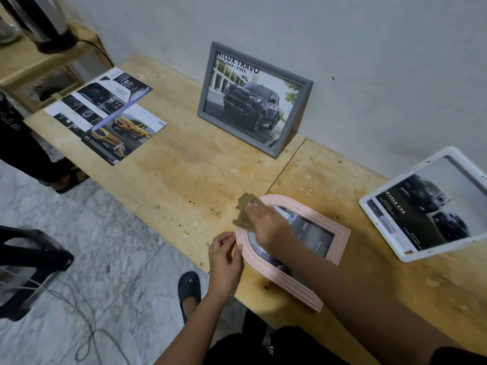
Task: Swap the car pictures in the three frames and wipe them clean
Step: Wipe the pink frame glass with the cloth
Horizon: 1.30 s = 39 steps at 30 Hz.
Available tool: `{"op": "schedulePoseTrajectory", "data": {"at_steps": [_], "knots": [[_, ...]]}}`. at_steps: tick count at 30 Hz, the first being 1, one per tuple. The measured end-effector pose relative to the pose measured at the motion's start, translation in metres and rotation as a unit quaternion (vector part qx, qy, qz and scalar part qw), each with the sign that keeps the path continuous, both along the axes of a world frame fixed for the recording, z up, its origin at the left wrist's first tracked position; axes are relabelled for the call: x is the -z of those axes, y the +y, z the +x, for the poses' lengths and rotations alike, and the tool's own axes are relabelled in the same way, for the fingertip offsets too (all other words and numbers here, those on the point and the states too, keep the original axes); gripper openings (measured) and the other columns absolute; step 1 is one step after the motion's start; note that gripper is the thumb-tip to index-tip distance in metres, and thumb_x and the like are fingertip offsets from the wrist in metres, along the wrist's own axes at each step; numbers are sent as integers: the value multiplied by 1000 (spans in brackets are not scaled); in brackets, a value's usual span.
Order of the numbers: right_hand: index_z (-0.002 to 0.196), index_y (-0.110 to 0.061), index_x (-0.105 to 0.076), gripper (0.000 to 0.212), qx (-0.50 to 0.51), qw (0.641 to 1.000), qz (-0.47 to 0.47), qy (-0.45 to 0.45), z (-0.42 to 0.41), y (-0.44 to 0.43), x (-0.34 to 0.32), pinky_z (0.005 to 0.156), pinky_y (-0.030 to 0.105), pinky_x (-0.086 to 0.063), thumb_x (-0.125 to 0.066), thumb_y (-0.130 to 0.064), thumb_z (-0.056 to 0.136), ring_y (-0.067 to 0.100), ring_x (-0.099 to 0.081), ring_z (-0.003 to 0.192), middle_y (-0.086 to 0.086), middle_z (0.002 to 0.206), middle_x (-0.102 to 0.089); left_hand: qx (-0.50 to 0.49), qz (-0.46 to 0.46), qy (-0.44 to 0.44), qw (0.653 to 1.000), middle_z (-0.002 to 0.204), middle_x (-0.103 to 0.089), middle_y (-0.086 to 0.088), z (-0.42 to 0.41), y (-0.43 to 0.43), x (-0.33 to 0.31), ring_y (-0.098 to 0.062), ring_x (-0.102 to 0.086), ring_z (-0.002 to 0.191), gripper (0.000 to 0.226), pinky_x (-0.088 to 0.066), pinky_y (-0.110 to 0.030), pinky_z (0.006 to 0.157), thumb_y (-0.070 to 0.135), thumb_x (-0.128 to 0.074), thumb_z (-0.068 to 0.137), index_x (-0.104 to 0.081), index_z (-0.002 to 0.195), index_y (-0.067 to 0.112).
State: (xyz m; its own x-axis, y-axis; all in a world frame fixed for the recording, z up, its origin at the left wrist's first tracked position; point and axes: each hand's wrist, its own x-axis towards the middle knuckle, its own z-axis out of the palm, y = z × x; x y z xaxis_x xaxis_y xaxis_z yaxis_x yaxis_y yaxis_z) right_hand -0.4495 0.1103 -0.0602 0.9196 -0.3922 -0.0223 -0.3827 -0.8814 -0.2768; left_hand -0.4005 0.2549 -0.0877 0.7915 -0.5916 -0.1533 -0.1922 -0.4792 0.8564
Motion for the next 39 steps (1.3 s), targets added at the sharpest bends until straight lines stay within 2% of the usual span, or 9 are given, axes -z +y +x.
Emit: {"op": "schedulePoseTrajectory", "data": {"at_steps": [4,6,9,12,16,21,29,34,39], "knots": [[149,-10,-17,63,17,994,19,109,0,-23,0,117,32,-5,-22,-22,88,15,-12,146,6,158,-14,-2,8,-1,1000,116,-47,5,0,1,0,-10,-39,114,28,-28,-20,100,14,-58,90,-61,118,9],[148,-7,-20,74,26,994,42,96,-2,-22,3,118,31,-6,-11,-22,76,17,-15,145,9,156,-17,2,20,-8,1000,119,-49,2,1,1,1,-9,-38,113,27,-27,-19,98,15,-57,90,-61,117,9],[124,8,-55,63,18,999,34,35,-1,-18,5,101,45,-42,-49,-14,65,33,-57,119,24,129,-55,24,44,-34,998,126,-49,0,1,-1,1,-15,-38,118,31,-25,-17,97,17,-53,91,-55,121,10],[97,11,-68,48,-19,999,27,30,0,-16,8,81,43,-57,-73,-7,52,35,-68,89,26,96,-69,87,94,-95,987,146,-37,-1,4,-3,2,-16,-27,136,52,-19,-22,110,29,-32,90,-39,139,14],[93,11,-68,29,-61,998,-23,-12,3,-18,7,85,41,-55,-62,-5,70,37,-65,96,27,99,-67,147,127,-154,969,157,-10,4,15,-14,5,-4,1,143,58,-3,-23,117,33,-17,94,-14,150,16],[107,9,-65,45,-81,996,-17,9,1,-27,8,90,44,-53,-48,-8,69,36,-64,105,25,113,-65,209,155,-198,945,152,10,14,23,-20,9,0,13,140,53,7,-22,115,35,-15,101,-2,150,21],[122,3,-59,61,-73,997,18,11,4,-38,14,96,45,-47,-68,7,62,33,-58,115,19,125,-60,242,176,-228,927,151,19,13,25,-23,12,0,19,140,51,10,-26,117,33,-11,100,8,147,23],[147,-6,-22,62,-83,996,14,40,0,-47,16,116,29,-9,-40,6,89,19,-17,145,8,156,-19,247,196,-240,918,152,18,11,23,-23,12,-3,17,141,56,7,-27,117,42,6,94,11,146,24],[149,-8,-17,59,-61,996,20,66,-5,-54,15,118,30,-6,-36,1,93,18,-9,146,6,158,-12,240,214,-243,915,153,17,8,22,-24,10,-6,18,142,57,9,-26,116,43,9,92,13,145,22]]}}
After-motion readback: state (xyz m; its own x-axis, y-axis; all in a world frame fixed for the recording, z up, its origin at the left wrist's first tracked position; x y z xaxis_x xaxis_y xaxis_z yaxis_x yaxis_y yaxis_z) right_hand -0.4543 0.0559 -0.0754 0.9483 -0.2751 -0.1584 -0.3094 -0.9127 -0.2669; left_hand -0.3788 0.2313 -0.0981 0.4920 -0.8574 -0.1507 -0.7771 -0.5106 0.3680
